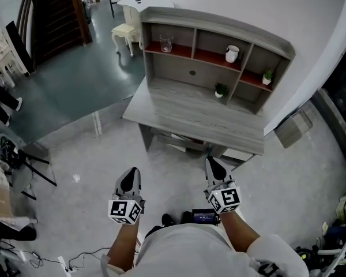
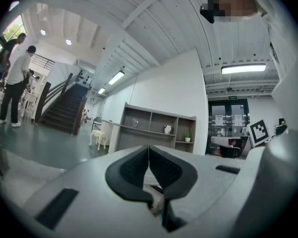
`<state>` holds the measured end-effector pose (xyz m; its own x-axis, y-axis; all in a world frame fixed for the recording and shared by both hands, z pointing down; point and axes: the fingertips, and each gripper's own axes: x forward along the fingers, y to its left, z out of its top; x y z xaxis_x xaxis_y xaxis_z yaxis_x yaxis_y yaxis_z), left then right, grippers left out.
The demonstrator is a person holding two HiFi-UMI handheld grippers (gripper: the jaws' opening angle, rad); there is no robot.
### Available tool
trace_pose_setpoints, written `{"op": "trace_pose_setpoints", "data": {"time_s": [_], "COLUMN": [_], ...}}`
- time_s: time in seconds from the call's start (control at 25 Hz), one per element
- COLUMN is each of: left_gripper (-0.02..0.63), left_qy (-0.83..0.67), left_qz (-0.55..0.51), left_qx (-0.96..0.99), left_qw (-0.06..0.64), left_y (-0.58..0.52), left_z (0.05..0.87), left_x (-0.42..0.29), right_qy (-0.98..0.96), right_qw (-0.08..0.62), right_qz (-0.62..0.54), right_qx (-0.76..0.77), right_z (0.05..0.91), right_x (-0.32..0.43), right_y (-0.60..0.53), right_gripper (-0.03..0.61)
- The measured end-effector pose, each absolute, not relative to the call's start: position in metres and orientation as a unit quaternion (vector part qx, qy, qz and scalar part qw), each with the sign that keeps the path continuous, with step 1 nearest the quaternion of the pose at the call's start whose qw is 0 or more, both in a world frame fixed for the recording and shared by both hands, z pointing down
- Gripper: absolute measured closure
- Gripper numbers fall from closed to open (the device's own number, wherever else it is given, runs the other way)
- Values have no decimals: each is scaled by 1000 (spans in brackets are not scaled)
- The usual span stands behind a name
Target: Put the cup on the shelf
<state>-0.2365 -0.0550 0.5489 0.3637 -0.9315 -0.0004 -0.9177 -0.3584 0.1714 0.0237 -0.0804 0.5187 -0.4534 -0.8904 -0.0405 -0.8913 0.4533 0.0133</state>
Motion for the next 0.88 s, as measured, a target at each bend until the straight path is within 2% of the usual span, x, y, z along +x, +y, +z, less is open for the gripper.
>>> {"op": "trace_pose_setpoints", "data": {"time_s": [0.36, 0.88], "left_gripper": [601, 601], "left_qy": [-568, -579], "left_qz": [-49, -43], "left_qx": [820, 812], "left_qw": [57, 65], "left_y": [-45, -24], "left_z": [532, 543], "left_x": [-207, -147], "right_qy": [865, 871], "right_qw": [29, 17], "right_qz": [17, -1], "right_qx": [-501, -491], "right_z": [507, 530], "right_x": [38, 109], "right_y": [-81, -61], "right_gripper": [540, 541]}}
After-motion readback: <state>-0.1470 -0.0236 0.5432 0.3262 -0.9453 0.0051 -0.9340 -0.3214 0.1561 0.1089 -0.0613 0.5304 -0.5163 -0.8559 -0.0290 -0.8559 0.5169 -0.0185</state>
